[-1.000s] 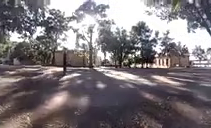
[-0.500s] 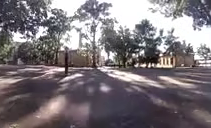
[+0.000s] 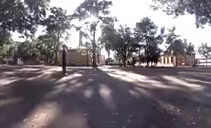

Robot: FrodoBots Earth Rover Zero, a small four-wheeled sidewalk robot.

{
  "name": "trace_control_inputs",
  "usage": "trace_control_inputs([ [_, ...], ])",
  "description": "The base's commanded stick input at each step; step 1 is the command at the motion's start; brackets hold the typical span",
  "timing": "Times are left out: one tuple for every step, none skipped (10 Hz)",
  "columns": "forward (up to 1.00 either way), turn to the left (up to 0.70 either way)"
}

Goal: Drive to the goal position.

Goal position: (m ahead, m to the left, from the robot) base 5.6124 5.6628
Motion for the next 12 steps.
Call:
trace_control_inputs([
  [0.70,0.00],
  [0.70,0.00],
  [0.70,0.00],
  [0.70,0.00],
  [0.70,0.00],
  [0.70,0.00],
  [0.70,0.00],
  [0.70,0.00],
  [0.70,0.00],
  [0.70,0.00],
  [0.70,0.00],
  [0.70,0.00],
])
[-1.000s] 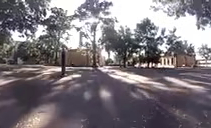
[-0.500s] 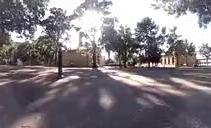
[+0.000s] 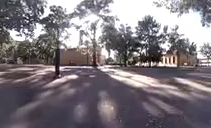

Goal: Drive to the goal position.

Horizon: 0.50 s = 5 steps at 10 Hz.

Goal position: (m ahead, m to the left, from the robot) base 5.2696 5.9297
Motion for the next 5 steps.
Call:
trace_control_inputs([
  [0.70,0.00],
  [0.70,0.00],
  [0.70,0.00],
  [0.70,0.00],
  [0.70,0.00],
])
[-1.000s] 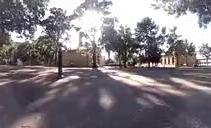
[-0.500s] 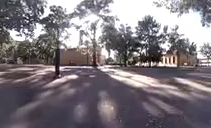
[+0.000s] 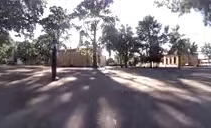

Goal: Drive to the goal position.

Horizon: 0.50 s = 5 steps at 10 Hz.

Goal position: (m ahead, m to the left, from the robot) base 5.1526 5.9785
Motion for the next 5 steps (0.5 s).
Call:
trace_control_inputs([
  [0.70,0.00],
  [0.70,0.00],
  [0.70,0.00],
  [0.70,0.01],
  [0.70,0.01],
])
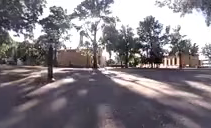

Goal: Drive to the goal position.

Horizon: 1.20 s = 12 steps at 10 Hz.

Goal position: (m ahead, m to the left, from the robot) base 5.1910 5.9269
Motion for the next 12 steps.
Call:
trace_control_inputs([
  [0.70,0.09],
  [0.70,0.09],
  [0.70,0.09],
  [0.70,0.08],
  [0.70,0.06],
  [0.70,0.01],
  [0.70,0.00],
  [0.70,0.00],
  [0.70,0.00],
  [0.70,0.00],
  [0.70,0.00],
  [0.70,0.00],
])
